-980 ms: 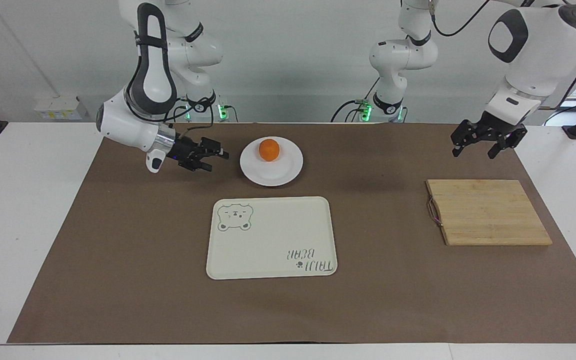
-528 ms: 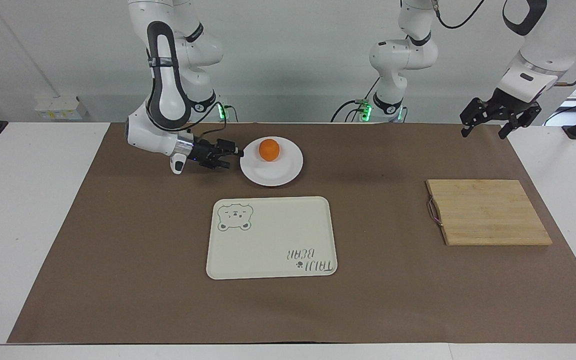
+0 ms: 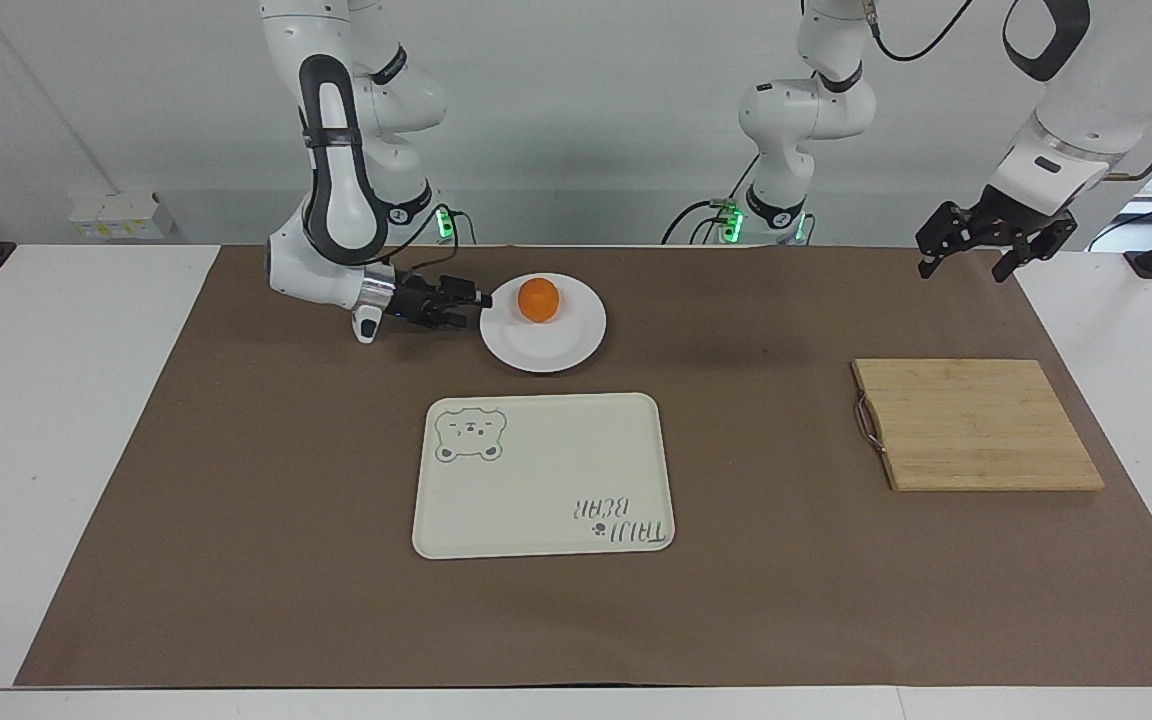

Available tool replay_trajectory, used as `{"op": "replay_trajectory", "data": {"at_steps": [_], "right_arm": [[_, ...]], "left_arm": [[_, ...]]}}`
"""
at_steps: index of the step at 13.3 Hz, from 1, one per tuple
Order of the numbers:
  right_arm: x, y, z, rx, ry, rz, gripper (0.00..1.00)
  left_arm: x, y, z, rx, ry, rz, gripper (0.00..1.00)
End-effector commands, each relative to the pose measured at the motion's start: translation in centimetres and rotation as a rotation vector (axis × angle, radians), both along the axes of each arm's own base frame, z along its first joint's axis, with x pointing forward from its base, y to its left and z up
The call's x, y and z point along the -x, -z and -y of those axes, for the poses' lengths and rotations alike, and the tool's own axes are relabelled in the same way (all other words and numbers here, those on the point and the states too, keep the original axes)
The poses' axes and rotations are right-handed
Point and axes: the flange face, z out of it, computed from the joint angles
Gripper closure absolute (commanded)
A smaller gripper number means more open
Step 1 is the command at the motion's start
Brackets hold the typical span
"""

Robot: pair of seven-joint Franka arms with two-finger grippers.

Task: Place orange and plate with both arms

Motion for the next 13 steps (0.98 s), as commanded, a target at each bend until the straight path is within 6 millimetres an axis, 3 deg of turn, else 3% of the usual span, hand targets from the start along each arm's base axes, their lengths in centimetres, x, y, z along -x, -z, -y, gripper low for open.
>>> {"op": "replay_trajectory", "data": {"at_steps": [1, 6, 7, 9, 11, 12, 13], "right_arm": [[1.6, 0.2, -1.1, -0.040, 0.048, -0.032, 0.00], [2.8, 0.9, -1.7, -0.046, 0.042, -0.057, 0.00], [2.9, 0.9, -1.7, -0.045, 0.044, -0.056, 0.04], [2.9, 0.9, -1.8, -0.040, 0.049, -0.065, 0.50], [2.9, 1.0, -1.8, -0.037, 0.057, -0.079, 0.90], [2.9, 1.0, -1.8, -0.035, 0.065, -0.092, 1.00], [2.9, 1.0, -1.8, -0.032, 0.071, -0.100, 1.00]], "left_arm": [[-0.1, -0.4, -0.5, -0.014, -0.002, -0.008, 0.00], [-0.1, -0.4, -0.4, -0.014, -0.001, -0.008, 0.00], [-0.1, -0.4, -0.4, -0.014, -0.001, -0.008, 0.00], [-0.1, -0.4, -0.4, -0.014, -0.001, -0.008, 0.00], [-0.1, -0.4, -0.4, -0.014, -0.001, -0.008, 0.00], [-0.1, -0.4, -0.4, -0.014, -0.001, -0.008, 0.00], [-0.1, -0.4, -0.4, -0.014, -0.001, -0.008, 0.00]]}}
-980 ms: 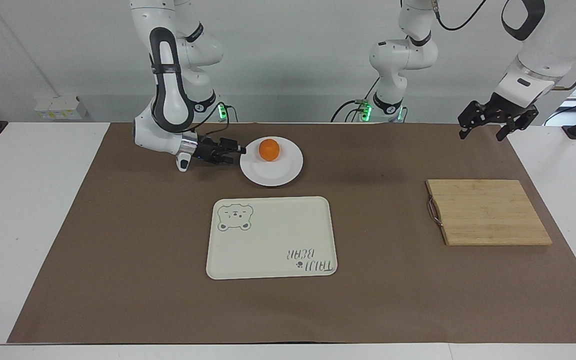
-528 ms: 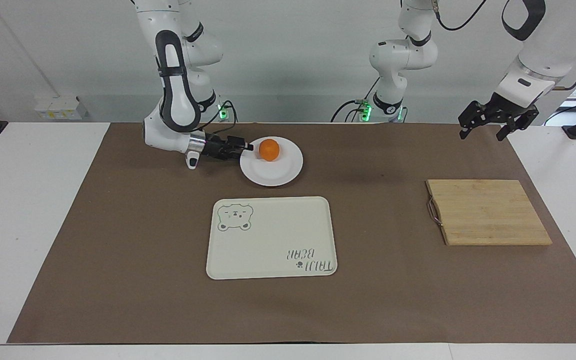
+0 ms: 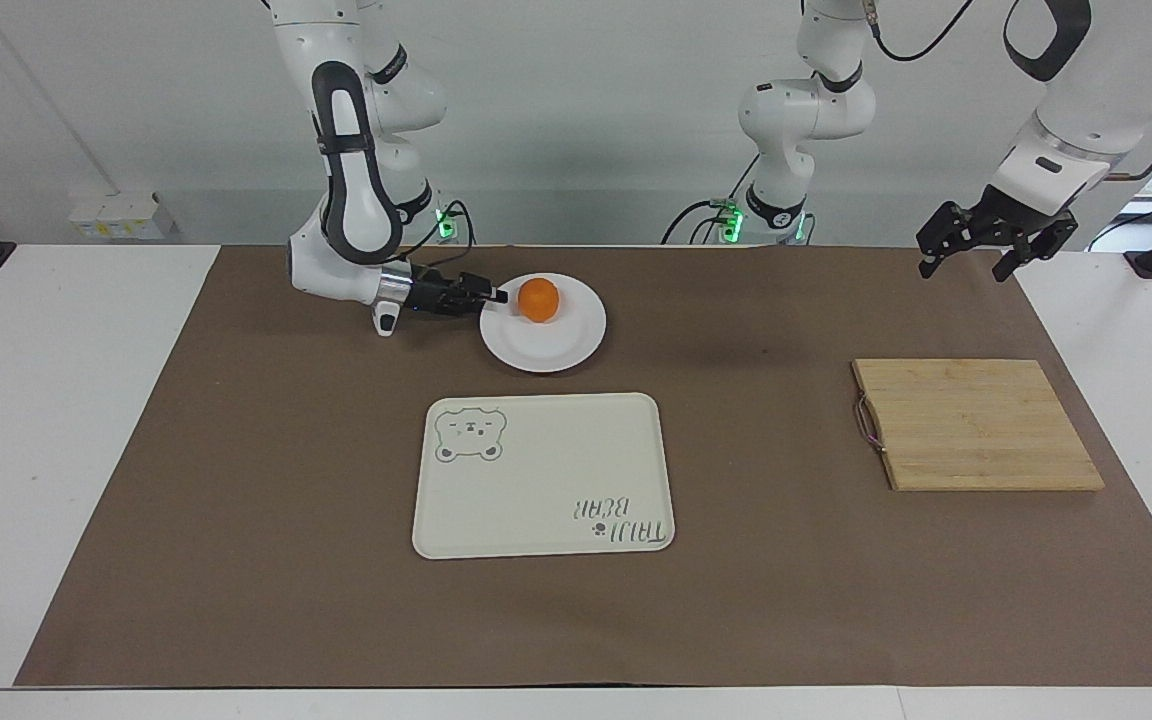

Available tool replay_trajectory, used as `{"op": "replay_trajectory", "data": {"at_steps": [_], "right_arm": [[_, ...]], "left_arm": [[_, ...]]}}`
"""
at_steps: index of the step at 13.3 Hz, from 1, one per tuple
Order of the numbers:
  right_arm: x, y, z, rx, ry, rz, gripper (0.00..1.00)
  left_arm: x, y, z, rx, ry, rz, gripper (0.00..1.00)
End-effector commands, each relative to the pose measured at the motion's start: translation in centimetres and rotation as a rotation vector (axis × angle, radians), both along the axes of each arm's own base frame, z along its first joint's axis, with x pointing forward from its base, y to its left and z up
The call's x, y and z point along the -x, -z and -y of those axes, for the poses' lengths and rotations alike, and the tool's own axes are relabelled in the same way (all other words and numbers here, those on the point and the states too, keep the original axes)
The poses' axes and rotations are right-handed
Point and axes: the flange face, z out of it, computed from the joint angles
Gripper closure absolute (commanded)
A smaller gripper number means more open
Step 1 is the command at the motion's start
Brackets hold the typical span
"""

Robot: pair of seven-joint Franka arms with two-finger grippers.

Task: Place orange and plate with both arms

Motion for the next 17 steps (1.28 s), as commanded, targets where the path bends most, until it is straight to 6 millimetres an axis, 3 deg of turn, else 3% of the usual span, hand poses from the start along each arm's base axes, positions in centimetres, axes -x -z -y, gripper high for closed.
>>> {"op": "replay_trajectory", "data": {"at_steps": [1, 8, 14, 17], "right_arm": [[0.4, -0.4, -0.1, -0.006, 0.042, -0.016, 1.00], [-0.9, -1.2, -0.3, -0.048, 0.028, -0.015, 1.00], [-4.6, -5.2, -1.1, -0.095, -0.005, 0.092, 1.00], [-7.5, -6.5, -1.2, -0.094, -0.006, 0.137, 1.00]], "left_arm": [[-0.1, -0.4, -0.3, -0.014, 0.001, -0.007, 0.00], [-0.1, -0.4, -0.3, -0.014, 0.001, -0.007, 0.00], [-0.1, -0.4, -0.3, -0.014, 0.001, -0.007, 0.00], [-0.1, -0.4, -0.3, -0.014, 0.001, -0.007, 0.00]]}}
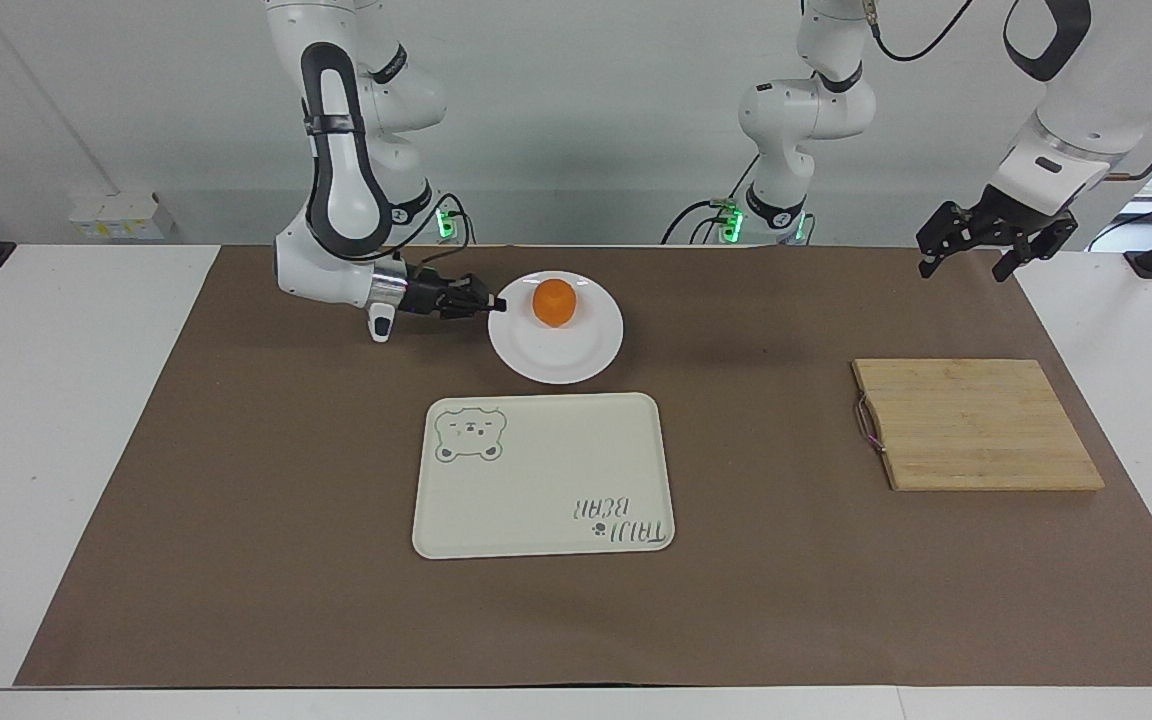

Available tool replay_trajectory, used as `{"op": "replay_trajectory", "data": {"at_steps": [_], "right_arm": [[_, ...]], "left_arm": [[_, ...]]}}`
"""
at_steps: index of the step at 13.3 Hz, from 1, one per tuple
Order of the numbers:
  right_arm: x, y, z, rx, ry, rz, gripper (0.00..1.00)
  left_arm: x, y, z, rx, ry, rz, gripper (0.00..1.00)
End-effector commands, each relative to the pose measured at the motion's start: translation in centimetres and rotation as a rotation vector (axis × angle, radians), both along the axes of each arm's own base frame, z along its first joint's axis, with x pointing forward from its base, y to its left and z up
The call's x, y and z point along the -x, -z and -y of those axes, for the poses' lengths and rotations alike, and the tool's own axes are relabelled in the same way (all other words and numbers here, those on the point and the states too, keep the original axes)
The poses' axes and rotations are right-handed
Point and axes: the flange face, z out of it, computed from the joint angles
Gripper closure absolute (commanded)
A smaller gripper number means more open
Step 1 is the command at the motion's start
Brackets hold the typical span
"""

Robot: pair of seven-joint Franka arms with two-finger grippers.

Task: Place orange and plate with both arms

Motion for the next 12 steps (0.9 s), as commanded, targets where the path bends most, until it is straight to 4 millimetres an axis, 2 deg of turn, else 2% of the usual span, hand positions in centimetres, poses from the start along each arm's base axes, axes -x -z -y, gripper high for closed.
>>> {"op": "replay_trajectory", "data": {"at_steps": [1, 4, 6, 10, 12], "right_arm": [[-3.5, -1.4, -0.4, -0.032, 0.016, 0.032, 1.00], [-8.2, -2.4, -0.9, -0.008, 0.053, 0.024, 1.00], [-11.4, -2.9, -0.5, -0.012, 0.082, 0.026, 1.00], [-17.8, -1.6, -2.5, -0.048, 0.139, 0.043, 1.00], [-19.8, -0.1, -3.1, -0.054, 0.156, 0.042, 1.00]], "left_arm": [[-0.1, -0.4, -0.3, -0.014, 0.001, -0.007, 0.00], [-0.1, -0.4, -0.3, -0.014, 0.001, -0.007, 0.00], [-0.1, -0.4, -0.3, -0.014, 0.001, -0.007, 0.00], [-0.1, -0.4, -0.3, -0.014, 0.001, -0.007, 0.00], [-0.1, -0.4, -0.3, -0.014, 0.001, -0.007, 0.00]]}}
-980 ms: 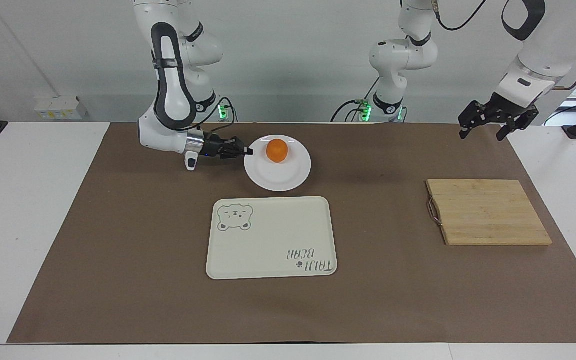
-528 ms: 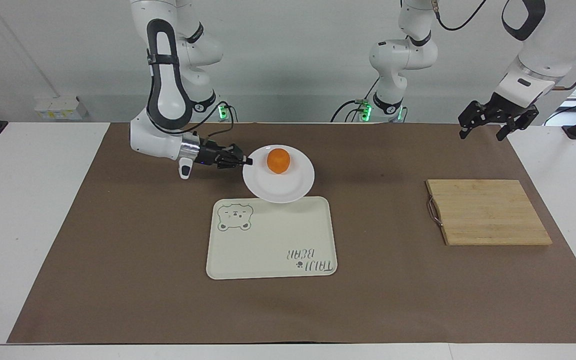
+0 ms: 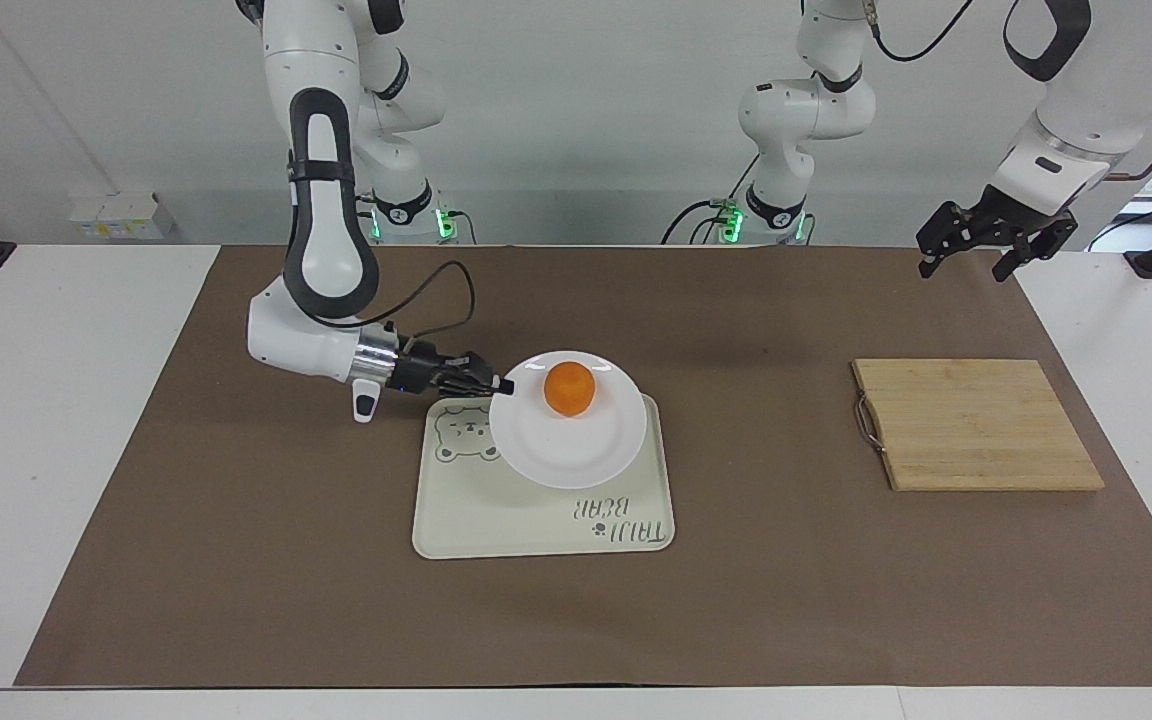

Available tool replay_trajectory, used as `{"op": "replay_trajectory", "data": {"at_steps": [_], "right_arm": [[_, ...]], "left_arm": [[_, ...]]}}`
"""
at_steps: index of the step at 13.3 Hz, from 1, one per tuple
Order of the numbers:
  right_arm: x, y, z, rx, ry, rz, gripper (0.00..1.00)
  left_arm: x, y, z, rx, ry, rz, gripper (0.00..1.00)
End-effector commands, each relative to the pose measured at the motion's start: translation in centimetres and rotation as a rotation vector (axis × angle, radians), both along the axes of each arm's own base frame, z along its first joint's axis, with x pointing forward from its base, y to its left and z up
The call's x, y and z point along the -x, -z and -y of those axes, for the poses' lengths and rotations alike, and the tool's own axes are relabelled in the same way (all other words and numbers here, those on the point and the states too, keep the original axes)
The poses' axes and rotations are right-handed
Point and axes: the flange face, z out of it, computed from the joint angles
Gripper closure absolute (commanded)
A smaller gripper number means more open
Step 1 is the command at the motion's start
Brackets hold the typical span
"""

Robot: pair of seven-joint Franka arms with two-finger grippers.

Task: Place orange and plate with both arms

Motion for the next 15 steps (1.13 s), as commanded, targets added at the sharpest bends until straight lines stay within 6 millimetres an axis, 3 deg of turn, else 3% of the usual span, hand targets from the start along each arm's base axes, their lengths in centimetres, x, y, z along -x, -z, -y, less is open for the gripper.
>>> {"op": "replay_trajectory", "data": {"at_steps": [1, 5, 11, 12, 13, 14, 15], "right_arm": [[-2.9, 2.3, -0.7, -0.008, 0.031, -0.017, 1.00], [-2.9, 5.2, -0.5, 0.020, 0.029, -0.022, 1.00], [-2.1, 5.9, -1.2, 0.033, 0.020, -0.015, 1.00], [-2.0, 6.0, -1.2, 0.037, 0.017, -0.017, 0.93], [-2.1, 5.9, -1.1, 0.044, 0.011, -0.014, 0.63], [-2.4, 5.6, -0.8, 0.051, 0.010, -0.007, 0.15], [-2.7, 5.0, -0.6, 0.064, 0.006, 0.002, 0.00]], "left_arm": [[-0.1, -0.4, -0.3, -0.014, 0.001, -0.007, 0.00], [-0.1, -0.4, -0.3, -0.014, 0.002, -0.007, 0.00], [-0.1, -0.4, -0.3, -0.014, 0.002, -0.007, 0.00], [-0.1, -0.4, -0.3, -0.014, 0.001, -0.007, 0.00], [-0.1, -0.4, -0.3, -0.014, 0.001, -0.007, 0.00], [-0.1, -0.4, -0.3, -0.014, 0.001, -0.007, 0.00], [-0.1, -0.4, -0.3, -0.014, 0.001, -0.007, 0.00]]}}
